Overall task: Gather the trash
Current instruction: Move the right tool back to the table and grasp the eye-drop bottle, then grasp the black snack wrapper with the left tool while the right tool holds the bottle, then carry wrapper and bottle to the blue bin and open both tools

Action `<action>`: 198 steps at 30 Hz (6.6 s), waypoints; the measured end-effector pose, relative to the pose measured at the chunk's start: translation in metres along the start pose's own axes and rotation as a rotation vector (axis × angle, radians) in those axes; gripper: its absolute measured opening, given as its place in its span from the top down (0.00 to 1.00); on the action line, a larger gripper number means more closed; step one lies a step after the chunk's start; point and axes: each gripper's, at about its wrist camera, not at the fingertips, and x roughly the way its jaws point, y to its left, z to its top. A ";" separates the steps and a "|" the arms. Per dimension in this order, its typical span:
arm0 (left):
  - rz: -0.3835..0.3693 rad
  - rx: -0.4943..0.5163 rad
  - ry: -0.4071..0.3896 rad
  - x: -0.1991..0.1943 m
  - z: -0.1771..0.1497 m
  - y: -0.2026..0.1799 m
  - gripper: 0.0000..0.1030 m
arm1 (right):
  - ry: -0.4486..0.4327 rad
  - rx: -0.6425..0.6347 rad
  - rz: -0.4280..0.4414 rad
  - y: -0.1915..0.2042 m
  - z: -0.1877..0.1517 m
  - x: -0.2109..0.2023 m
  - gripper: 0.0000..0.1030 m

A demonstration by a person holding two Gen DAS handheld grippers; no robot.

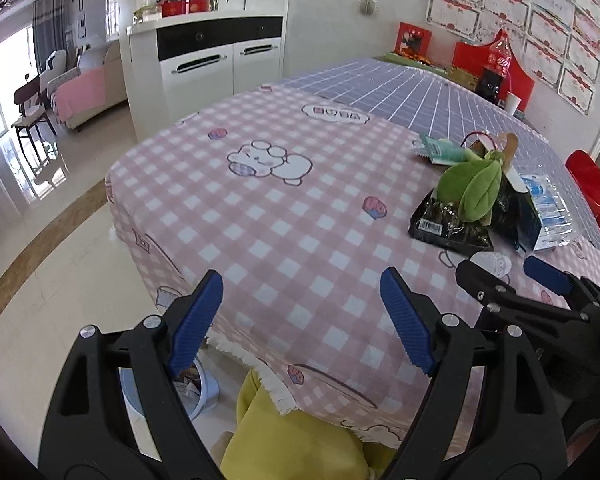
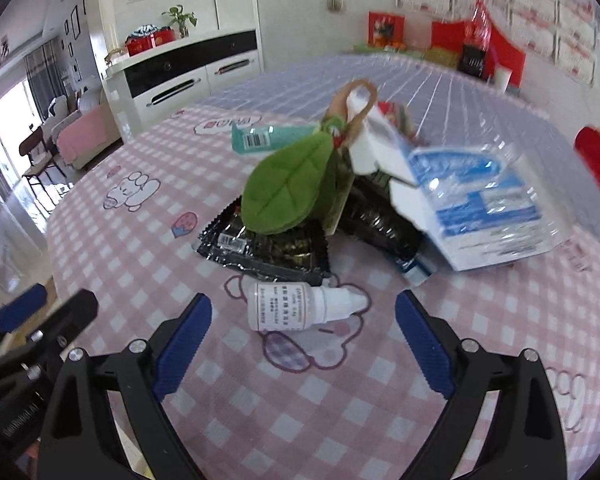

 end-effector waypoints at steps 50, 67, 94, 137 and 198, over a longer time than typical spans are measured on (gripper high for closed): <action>-0.103 0.200 0.136 0.066 0.031 -0.132 0.32 | -0.099 0.187 -0.078 -0.116 0.006 -0.059 0.41; -0.102 0.090 0.099 0.031 0.013 -0.084 0.89 | -0.111 0.175 -0.058 -0.098 -0.004 -0.072 0.41; -0.214 0.437 0.132 0.096 0.085 -0.093 0.14 | -0.061 0.193 -0.029 -0.088 0.023 -0.044 0.41; -0.228 0.177 0.134 0.066 0.057 -0.030 0.64 | -0.137 0.159 -0.073 -0.072 0.010 -0.083 0.41; 0.221 -0.453 0.283 0.006 -0.091 0.278 0.45 | 0.167 -0.612 0.379 0.313 -0.052 0.019 0.41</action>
